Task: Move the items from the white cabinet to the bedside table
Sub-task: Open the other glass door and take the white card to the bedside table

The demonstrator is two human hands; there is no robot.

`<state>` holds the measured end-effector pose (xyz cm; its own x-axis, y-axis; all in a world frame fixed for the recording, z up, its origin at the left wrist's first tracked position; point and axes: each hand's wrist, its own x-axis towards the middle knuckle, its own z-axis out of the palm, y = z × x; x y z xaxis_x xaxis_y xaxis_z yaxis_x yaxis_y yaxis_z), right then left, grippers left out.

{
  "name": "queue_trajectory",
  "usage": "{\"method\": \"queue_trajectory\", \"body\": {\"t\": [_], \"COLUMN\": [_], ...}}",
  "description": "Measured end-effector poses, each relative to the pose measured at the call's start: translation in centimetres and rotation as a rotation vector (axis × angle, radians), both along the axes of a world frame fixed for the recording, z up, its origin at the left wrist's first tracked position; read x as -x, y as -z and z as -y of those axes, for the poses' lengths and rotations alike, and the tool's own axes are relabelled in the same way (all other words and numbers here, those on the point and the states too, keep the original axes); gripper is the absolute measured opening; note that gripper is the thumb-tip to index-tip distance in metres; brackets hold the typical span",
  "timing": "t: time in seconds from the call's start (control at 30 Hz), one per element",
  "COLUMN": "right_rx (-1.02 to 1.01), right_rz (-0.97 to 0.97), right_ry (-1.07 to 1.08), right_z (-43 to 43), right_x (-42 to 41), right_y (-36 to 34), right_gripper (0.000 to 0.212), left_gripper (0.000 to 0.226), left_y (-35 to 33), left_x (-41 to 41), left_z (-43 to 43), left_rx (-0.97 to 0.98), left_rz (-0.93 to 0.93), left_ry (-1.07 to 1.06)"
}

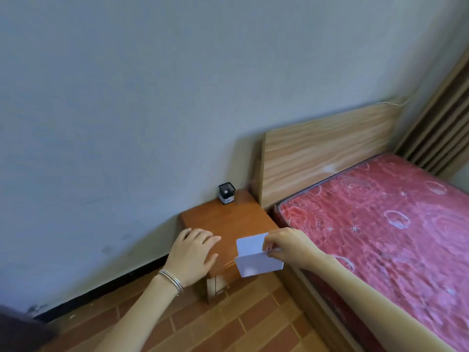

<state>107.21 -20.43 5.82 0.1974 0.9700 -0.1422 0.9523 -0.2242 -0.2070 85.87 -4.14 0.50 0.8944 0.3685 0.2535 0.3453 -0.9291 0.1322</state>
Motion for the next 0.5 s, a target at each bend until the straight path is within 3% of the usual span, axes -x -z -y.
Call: {"method": "queue_trajectory", "body": {"t": [0.5], "right_rx": [0.162], "right_rz": [-0.071], "right_ry": [-0.118], "right_z": [-19.3], "right_x": [-9.4], "right_y": [5.9], "right_gripper": [0.013], "left_gripper": [0.036], "left_y": [5.4], "left_x": [-7.2], "left_z": [-14.8], "left_rx": [0.104], "left_rz": [-0.088], "left_ry": [-0.171]}}
